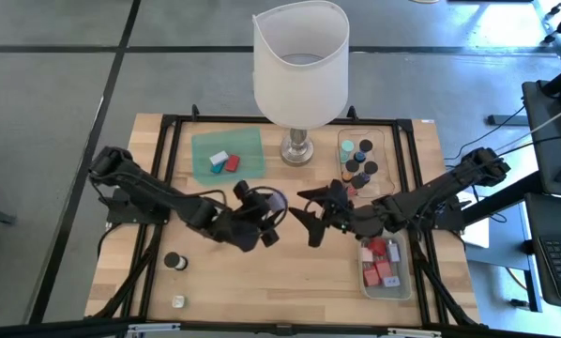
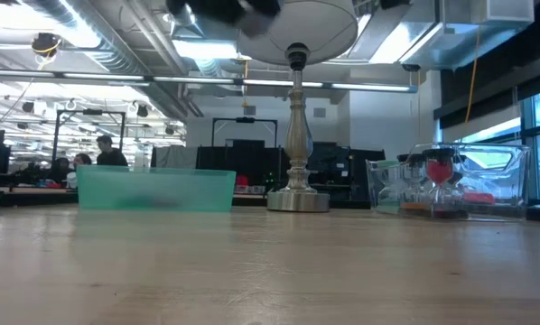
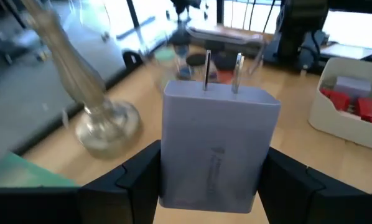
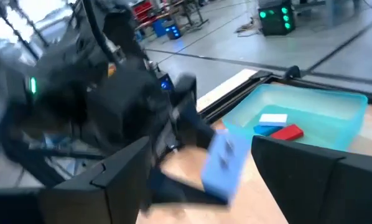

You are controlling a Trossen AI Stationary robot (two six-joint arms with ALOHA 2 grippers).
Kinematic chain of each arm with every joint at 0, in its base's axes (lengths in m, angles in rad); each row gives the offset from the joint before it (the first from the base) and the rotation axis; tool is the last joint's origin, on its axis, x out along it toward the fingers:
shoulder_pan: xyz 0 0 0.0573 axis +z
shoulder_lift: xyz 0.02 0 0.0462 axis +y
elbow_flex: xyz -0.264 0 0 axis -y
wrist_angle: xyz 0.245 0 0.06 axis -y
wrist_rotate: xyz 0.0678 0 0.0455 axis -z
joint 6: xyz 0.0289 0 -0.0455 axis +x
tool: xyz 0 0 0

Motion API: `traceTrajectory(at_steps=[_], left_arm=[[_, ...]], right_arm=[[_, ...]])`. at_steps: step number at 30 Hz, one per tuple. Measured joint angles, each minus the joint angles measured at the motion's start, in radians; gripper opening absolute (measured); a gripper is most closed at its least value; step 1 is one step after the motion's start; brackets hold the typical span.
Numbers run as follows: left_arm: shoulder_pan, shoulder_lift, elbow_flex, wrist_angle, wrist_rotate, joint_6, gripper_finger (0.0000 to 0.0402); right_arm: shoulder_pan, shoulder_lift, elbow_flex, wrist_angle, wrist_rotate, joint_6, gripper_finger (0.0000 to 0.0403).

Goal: Pick & Place Office items
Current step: Put the violet charger adapter into the gray bin

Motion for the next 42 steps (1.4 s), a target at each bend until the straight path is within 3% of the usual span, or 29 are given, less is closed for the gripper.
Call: traceTrajectory(at_steps=[6,15,25,35,42], left_arm=[[0.048,0.064,0.0,0.0,0.117,-0.112,0.0212],[0.119,0.099,0.0,-0.003,0.248,-0.152,0.0212],[0.167,0.105,-0.001,0.048,0.321,-0.17,0.0212],[0.183,0.105,-0.001,0.117,0.329,-0.064,0.0212],[0.182,0.105,-0.001,0.15,0.341,0.137,0.0212]], right_arm=[[-0.049,-0.001,0.0,-0.093,-0.035,0.165,0.0307],[-0.135,-0.001,0.0,-0.39,-0.303,0.537,0.0342],[-0.177,-0.001,0.0,-0.422,-0.349,0.561,0.0343],[-0.213,0.03,0.0,-0.435,-0.383,0.553,0.0343],[-0.231,0.032,0.0,-0.434,-0.397,0.518,0.0307]])
